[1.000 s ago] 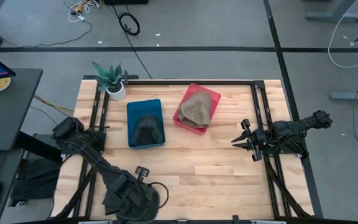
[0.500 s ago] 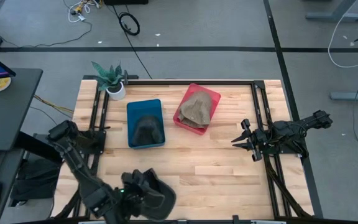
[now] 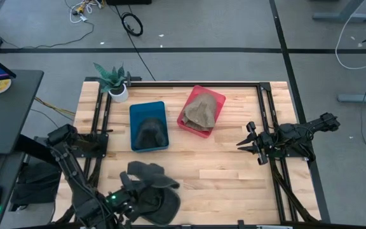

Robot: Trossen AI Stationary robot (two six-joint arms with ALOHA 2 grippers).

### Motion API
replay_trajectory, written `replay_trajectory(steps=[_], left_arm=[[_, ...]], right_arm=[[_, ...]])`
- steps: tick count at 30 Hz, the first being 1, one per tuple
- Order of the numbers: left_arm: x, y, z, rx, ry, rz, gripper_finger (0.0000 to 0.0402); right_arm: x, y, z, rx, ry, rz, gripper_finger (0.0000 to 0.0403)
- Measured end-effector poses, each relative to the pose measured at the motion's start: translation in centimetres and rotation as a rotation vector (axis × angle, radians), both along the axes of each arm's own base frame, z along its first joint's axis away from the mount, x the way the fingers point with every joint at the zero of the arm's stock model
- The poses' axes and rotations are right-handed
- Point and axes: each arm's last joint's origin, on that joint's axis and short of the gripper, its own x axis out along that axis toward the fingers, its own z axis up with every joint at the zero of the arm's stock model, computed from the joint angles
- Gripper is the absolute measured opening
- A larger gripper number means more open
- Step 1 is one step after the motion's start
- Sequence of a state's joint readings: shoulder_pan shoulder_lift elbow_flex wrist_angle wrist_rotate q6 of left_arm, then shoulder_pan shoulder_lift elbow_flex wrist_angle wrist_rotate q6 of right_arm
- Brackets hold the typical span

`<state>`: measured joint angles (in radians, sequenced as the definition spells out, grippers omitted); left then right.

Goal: Pick & Place hat
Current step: Put the top black cap into the blue bin

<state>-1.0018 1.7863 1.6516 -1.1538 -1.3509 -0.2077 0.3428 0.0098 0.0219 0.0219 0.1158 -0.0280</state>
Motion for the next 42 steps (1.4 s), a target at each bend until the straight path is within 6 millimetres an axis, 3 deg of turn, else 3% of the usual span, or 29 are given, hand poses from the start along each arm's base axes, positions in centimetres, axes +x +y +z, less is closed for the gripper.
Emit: replay_trajectory(steps=[7,15,21,33,42], left_arm=[[-0.6,2.2,-0.5,0.102,-0.184,0.081,0.0016],[-0.1,5.0,-3.1,0.186,-0.13,0.136,0.0013],[0.4,8.5,-4.5,0.199,-0.117,0.22,0.0013],[-2.9,16.5,-7.5,0.124,-0.174,0.373,0.0013],[-3.8,19.6,-6.9,0.074,-0.221,0.479,0.0013]], right_arm=[[0.0,0.0,0.0,0.0,0.0,0.0,0.0071],[0.0,0.0,0.0,0.0,0.0,0.0,0.0071],[0.0,0.0,0.0,0.0,0.0,0.0,0.0071],[0.0,0.0,0.0,0.0,0.0,0.0,0.0071],[0.0,0.0,0.0,0.0,0.0,0.0,0.0071]])
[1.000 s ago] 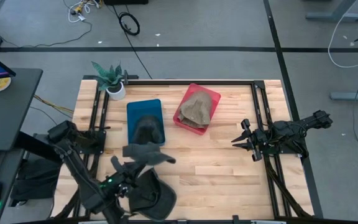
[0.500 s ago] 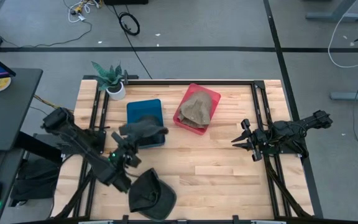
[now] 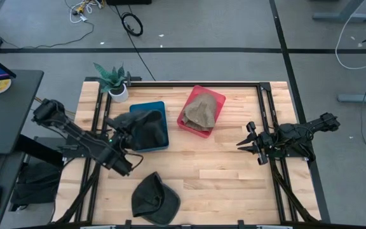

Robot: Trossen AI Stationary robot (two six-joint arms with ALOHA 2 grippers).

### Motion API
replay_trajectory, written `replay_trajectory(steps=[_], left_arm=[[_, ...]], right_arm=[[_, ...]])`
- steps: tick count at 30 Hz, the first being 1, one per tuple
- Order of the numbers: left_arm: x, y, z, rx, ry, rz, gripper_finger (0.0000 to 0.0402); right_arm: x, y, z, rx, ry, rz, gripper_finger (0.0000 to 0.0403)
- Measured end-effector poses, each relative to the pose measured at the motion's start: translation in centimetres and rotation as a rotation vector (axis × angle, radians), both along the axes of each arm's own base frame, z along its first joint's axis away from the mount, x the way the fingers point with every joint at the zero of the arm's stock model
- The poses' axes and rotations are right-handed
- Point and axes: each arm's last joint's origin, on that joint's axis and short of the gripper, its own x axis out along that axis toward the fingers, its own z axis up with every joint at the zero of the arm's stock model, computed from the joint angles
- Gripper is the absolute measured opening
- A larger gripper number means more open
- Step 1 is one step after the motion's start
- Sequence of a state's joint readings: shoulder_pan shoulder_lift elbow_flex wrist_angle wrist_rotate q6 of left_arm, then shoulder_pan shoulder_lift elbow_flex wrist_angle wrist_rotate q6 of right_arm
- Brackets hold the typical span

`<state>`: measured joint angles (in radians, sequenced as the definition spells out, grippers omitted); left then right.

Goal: Pick & Place hat
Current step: Put the top black cap into the blue bin

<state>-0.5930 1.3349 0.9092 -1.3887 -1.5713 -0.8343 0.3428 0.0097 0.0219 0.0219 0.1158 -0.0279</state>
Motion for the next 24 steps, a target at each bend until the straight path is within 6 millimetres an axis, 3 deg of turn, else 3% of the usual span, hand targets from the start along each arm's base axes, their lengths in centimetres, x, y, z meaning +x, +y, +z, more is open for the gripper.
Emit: replay_trajectory(steps=[7,13,24], left_arm=[[0.5,1.6,0.1,0.005,0.008,0.085,0.0013],[1.0,1.5,0.0,-0.034,-0.056,0.096,0.0013],[2.8,1.4,0.4,-0.206,-0.349,0.127,0.0013]], right_arm=[[0.0,0.0,0.0,0.0,0.0,0.0,0.0071],[0.0,0.0,0.0,0.0,0.0,0.0,0.0071],[0.0,0.0,0.0,0.0,0.0,0.0,0.0071]])
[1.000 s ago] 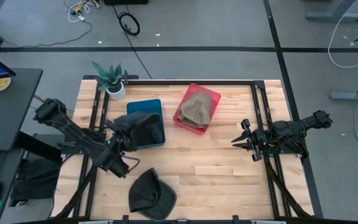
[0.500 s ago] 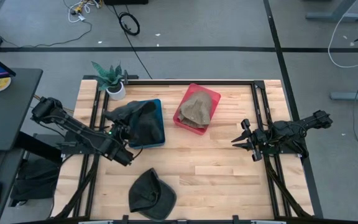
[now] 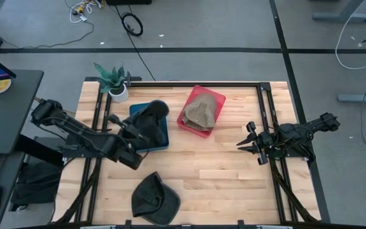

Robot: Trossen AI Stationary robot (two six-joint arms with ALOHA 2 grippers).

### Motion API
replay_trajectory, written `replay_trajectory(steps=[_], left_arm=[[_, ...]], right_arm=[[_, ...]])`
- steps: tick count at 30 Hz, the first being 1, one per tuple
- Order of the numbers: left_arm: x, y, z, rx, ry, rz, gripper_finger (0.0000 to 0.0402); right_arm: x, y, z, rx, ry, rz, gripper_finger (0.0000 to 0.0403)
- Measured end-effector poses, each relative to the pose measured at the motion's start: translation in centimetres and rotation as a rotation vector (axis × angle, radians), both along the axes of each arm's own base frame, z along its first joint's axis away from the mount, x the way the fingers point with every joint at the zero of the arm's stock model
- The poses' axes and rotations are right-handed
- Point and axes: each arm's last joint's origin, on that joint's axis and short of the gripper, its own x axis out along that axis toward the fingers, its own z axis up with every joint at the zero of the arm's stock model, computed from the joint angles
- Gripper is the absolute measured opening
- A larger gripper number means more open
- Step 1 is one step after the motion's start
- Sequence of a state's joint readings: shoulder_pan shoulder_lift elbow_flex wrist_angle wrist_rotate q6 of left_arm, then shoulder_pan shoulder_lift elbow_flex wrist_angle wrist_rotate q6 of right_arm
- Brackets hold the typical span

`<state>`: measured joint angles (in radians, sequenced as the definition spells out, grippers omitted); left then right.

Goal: Pick & Place hat
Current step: Put the top black cap into the blue bin

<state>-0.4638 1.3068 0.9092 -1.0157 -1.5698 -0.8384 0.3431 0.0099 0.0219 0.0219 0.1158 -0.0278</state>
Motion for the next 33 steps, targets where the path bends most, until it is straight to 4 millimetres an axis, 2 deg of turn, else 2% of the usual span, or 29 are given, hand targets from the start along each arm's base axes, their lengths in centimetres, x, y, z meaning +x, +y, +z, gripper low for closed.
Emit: replay_trajectory(steps=[9,11,16,18,25,30,33], left_arm=[[-1.1,1.3,3.0,-0.112,-0.234,0.037,0.0013],[-1.4,1.7,3.6,-0.162,-0.231,0.027,0.0013],[-1.6,3.2,4.2,-0.466,-0.193,-0.048,0.0018],[-1.6,3.8,4.3,-0.537,-0.198,-0.05,0.0022],[-2.0,6.0,5.3,-0.657,-0.267,-0.045,0.0013],[-2.1,7.1,7.4,-0.758,-0.284,-0.068,0.0021],[-2.4,7.5,7.9,-0.816,-0.296,-0.047,0.0022]], right_arm=[[0.0,0.0,0.0,0.0,0.0,0.0,0.0071],[0.0,0.0,0.0,0.0,0.0,0.0,0.0071],[0.0,0.0,0.0,0.0,0.0,0.0,0.0071],[0.0,0.0,0.0,0.0,0.0,0.0,0.0071],[0.0,0.0,0.0,0.0,0.0,0.0,0.0071],[0.0,0.0,0.0,0.0,0.0,0.0,0.0071],[0.0,0.0,0.0,0.0,0.0,0.0,0.0071]])
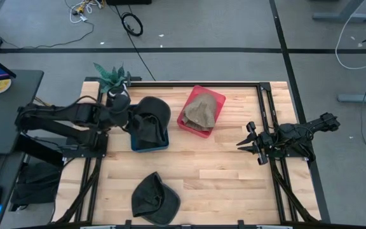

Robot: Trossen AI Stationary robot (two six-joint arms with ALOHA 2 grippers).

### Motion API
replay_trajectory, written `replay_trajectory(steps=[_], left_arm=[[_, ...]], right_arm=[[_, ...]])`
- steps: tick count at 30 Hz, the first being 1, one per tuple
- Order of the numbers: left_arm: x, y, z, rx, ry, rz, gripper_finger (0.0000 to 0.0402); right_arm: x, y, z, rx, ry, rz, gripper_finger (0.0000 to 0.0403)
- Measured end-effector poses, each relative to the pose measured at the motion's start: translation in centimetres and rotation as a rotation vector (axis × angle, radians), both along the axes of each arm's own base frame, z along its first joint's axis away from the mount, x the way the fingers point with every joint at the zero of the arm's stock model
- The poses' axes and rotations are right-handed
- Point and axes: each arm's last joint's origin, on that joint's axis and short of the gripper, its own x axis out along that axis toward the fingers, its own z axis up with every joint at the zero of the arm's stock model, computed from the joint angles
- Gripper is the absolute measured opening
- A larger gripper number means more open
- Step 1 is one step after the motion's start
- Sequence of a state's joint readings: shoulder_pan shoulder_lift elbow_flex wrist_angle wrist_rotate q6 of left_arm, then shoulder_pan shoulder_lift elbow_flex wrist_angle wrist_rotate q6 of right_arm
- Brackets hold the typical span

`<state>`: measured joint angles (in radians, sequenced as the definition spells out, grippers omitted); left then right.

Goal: Pick & Place hat
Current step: Put the top black cap into the blue bin

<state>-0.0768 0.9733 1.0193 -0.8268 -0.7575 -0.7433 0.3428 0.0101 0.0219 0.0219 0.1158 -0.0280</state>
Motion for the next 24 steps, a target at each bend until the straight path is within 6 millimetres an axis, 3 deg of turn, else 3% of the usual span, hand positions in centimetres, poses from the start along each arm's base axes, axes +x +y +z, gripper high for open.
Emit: replay_trajectory(steps=[8,13,24], left_arm=[[-0.5,0.9,-1.2,-0.071,0.109,0.094,0.0021],[-0.3,1.2,-1.5,-0.063,0.141,0.107,0.0076],[0.6,0.8,-1.2,0.004,0.202,-0.084,0.0181]], right_arm=[[0.0,0.0,0.0,0.0,0.0,0.0,0.0071],[0.0,0.0,0.0,0.0,0.0,0.0,0.0071],[0.0,0.0,0.0,0.0,0.0,0.0,0.0071]])
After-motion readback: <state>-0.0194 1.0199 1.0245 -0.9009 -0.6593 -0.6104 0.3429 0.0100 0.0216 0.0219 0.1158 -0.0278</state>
